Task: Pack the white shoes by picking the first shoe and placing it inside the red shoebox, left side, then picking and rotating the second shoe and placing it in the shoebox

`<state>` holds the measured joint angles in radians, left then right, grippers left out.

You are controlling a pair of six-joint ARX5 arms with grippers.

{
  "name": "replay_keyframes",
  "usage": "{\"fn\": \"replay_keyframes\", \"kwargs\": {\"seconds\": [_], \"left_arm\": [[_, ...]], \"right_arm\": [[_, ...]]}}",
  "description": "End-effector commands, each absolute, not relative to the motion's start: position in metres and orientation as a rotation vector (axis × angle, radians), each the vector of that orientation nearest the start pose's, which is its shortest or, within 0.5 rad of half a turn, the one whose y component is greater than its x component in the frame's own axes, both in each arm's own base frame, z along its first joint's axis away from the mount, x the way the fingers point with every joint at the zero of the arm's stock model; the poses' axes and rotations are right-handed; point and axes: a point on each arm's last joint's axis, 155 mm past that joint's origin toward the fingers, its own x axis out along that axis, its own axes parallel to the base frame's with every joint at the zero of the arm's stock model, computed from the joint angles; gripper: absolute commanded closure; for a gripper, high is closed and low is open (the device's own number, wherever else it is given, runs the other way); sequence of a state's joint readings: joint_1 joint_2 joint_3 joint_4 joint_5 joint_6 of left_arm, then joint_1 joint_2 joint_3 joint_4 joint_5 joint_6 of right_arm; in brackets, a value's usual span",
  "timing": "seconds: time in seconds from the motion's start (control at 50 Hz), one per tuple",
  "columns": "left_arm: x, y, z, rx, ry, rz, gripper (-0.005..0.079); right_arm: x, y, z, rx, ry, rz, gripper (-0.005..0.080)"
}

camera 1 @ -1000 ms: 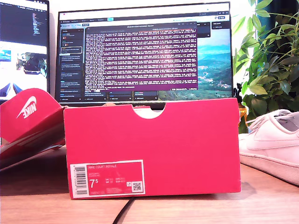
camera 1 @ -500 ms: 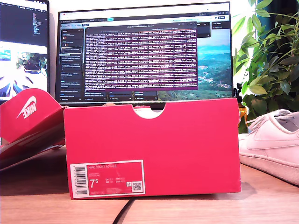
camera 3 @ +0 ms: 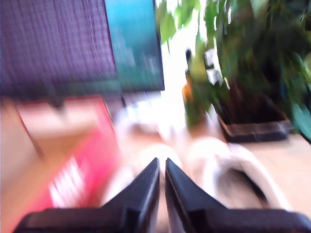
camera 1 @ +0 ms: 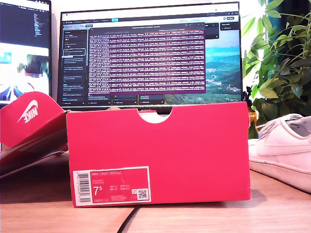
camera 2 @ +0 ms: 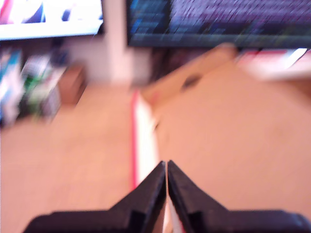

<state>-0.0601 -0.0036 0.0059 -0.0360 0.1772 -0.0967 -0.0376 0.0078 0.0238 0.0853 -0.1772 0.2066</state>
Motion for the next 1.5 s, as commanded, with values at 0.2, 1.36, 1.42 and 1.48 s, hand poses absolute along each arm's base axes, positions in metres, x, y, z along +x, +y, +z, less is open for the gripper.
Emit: {"fn": "replay_keyframes", "kwargs": {"seconds": [0.2,1.36,1.42,1.48], "left_arm": [[0.223,-0.073,0.25,-0.146,-0.275,-0.414,0.0762],[0.179,-0.158,0.167,0.599,0.238,-0.909,0.0762],[0.178,-0.163,0.157,0.635,0.273,-0.927,0.0762],[0.176,-0.168,0.147,0.673,0.308,-0.945,0.0762]], "right_arm": [[0.229,0.033,0.263,0.493,-0.339,0.29,0.0763],[0.326,0.081,0.237,0.743,0.385,0.393,0.0763],[0.334,0.085,0.237,0.734,0.418,0.409,0.0763],[0.341,0.087,0.239,0.738,0.451,0.416,0.0763]]}}
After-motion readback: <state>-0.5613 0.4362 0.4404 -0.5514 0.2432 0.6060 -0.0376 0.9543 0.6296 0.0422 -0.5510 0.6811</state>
